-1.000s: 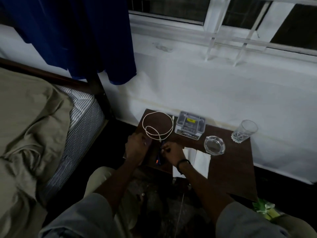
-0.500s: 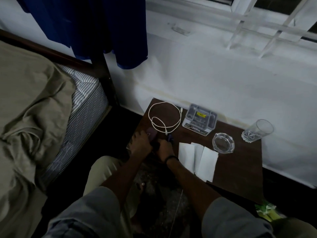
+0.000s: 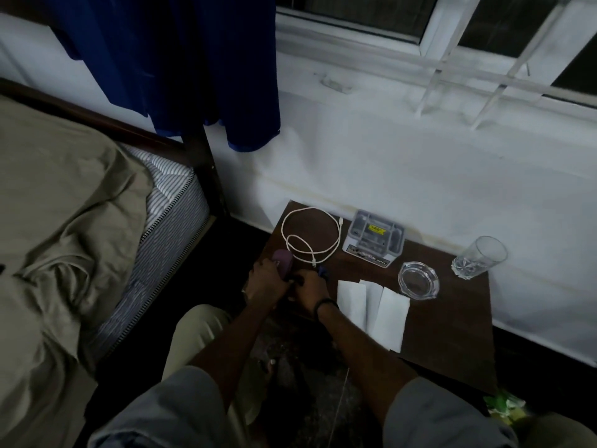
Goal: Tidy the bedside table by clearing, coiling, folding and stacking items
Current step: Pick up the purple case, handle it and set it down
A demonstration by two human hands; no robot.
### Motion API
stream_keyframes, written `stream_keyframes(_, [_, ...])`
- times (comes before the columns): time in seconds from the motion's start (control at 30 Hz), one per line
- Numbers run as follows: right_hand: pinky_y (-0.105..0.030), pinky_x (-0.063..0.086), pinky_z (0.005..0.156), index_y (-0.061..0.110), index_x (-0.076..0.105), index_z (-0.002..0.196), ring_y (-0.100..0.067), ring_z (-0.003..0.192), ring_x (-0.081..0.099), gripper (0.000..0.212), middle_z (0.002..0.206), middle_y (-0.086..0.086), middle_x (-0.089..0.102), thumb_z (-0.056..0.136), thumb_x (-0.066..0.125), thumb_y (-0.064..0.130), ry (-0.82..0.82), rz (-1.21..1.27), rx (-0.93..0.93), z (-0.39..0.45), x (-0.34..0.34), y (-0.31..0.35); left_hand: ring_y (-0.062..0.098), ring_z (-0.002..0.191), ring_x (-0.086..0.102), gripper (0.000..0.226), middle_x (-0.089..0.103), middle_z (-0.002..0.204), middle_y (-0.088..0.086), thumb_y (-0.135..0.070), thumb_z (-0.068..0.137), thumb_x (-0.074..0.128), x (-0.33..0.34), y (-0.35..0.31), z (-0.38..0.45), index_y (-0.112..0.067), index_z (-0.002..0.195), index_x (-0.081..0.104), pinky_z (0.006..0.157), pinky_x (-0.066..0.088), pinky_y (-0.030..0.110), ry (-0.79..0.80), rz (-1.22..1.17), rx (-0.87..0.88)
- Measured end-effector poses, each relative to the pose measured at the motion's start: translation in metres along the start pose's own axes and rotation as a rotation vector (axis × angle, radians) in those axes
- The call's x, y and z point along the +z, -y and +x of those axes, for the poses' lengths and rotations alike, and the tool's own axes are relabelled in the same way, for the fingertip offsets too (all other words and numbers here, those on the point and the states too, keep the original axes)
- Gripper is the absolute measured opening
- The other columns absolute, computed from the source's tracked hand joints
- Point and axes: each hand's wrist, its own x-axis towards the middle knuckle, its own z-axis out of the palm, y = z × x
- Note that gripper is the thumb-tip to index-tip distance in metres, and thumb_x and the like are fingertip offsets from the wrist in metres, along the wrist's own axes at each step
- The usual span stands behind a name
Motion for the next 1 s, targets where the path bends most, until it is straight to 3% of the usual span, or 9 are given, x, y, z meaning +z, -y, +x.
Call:
stream_keyframes(0.1, [-0.052, 0.055, 0.09, 0.011, 0.069, 0.106, -0.038, 0.104, 0.065, 0.024, 0.111, -0.018, 0.069, 0.085, 0.06, 0.017, -0.044, 0.198, 0.039, -0.002, -0.003, -0.008, 0.04, 0.121, 0.052, 0.069, 0.054, 0.127, 0.023, -0.04, 0.073, 0.073, -0.009, -0.008, -0.008, -0.002, 0.125, 0.048, 0.099, 0.045, 0.041, -0.009, -0.055, 0.021])
stream_keyframes(0.17, [-0.052, 0.059, 0.079, 0.011, 0.069, 0.097, -0.037, 0.098, 0.066, 0.012, 0.106, -0.02, 0.068, 0.088, 0.062, 0.015, -0.034, 0.378, 0.092, 0.0, -0.005, -0.018, 0.039, 0.116, 0.056, 0.068, 0.059, 0.121, 0.021, -0.043, 0.07, 0.074, -0.014, -0.014, -0.013, -0.002, 0.12, 0.054, 0.096, 0.047, 0.038, 0.014, -0.093, 0.049])
stream_keyframes(0.33, [-0.027, 0.056, 0.05, 0.009, 0.061, 0.117, -0.023, 0.081, 0.063, 0.024, 0.097, -0.01, 0.065, 0.1, 0.049, 0.021, 0.029, 0.658, 0.167, -0.041, -0.037, -0.002, 0.029, 0.095, 0.068, 0.072, 0.073, 0.093, 0.014, -0.064, 0.049, 0.061, -0.015, -0.026, -0.012, -0.01, 0.094, 0.072, 0.076, 0.05, 0.029, 0.12, -0.124, 0.104])
stream_keyframes(0.4, [-0.036, 0.057, 0.062, 0.015, 0.059, 0.119, -0.022, 0.082, 0.064, 0.026, 0.098, -0.007, 0.065, 0.1, 0.047, 0.028, 0.084, 0.778, 0.204, -0.049, -0.047, -0.006, 0.025, 0.091, 0.071, 0.061, 0.075, 0.092, 0.014, -0.053, 0.051, 0.066, -0.02, -0.037, -0.02, -0.01, 0.093, 0.074, 0.072, 0.05, 0.028, 0.176, -0.159, 0.139])
stream_keyframes(0.5, [-0.054, 0.055, 0.08, 0.017, 0.057, 0.124, -0.032, 0.095, 0.065, 0.029, 0.107, -0.01, 0.067, 0.1, 0.047, 0.031, 0.169, 0.966, 0.2, -0.059, -0.061, -0.016, 0.021, 0.089, 0.072, 0.056, 0.076, 0.093, 0.012, -0.044, 0.049, 0.073, -0.02, -0.05, -0.027, -0.012, 0.094, 0.076, 0.08, 0.057, 0.035, 0.23, -0.276, 0.171])
stream_keyframes(0.6, [-0.052, 0.057, 0.078, 0.02, 0.06, 0.12, -0.029, 0.097, 0.064, 0.028, 0.108, -0.009, 0.066, 0.097, 0.052, 0.035, 0.18, 1.019, 0.202, -0.071, -0.073, -0.03, 0.017, 0.078, 0.069, 0.059, 0.077, 0.091, 0.011, -0.036, 0.045, 0.08, -0.012, -0.06, -0.029, -0.012, 0.098, 0.076, 0.082, 0.06, 0.039, 0.303, -0.395, 0.17])
stream_keyframes(0.7, [-0.051, 0.056, 0.085, 0.025, 0.065, 0.115, -0.028, 0.105, 0.062, 0.03, 0.114, -0.006, 0.066, 0.091, 0.059, 0.043, 0.132, 1.024, 0.192, -0.079, -0.083, -0.045, 0.019, 0.072, 0.07, 0.047, 0.075, 0.085, 0.011, -0.019, 0.057, 0.086, -0.011, -0.076, -0.04, -0.01, 0.102, 0.075, 0.07, 0.061, 0.034, 0.391, -0.489, 0.13])
stream_keyframes(0.87, [-0.045, 0.055, 0.086, 0.027, 0.066, 0.111, -0.027, 0.1, 0.063, 0.029, 0.113, -0.005, 0.067, 0.087, 0.065, 0.043, 0.073, 1.068, 0.179, -0.092, -0.101, -0.06, 0.038, 0.09, 0.071, 0.039, 0.073, 0.1, 0.024, -0.005, 0.068, 0.08, -0.006, -0.1, -0.057, -0.003, 0.106, 0.072, 0.08, 0.057, 0.05, 0.504, -0.574, 0.1])
stream_keyframes(1.0, [-0.043, 0.057, 0.08, 0.02, 0.065, 0.117, -0.028, 0.098, 0.064, 0.037, 0.114, -0.009, 0.067, 0.087, 0.066, 0.042, 0.035, 1.074, 0.168, -0.1, -0.114, -0.066, 0.022, 0.076, 0.069, 0.033, 0.073, 0.101, 0.017, -0.003, 0.076, 0.075, 0.001, -0.114, -0.066, -0.008, 0.108, 0.07, 0.055, 0.057, 0.028, 0.576, -0.633, 0.114])
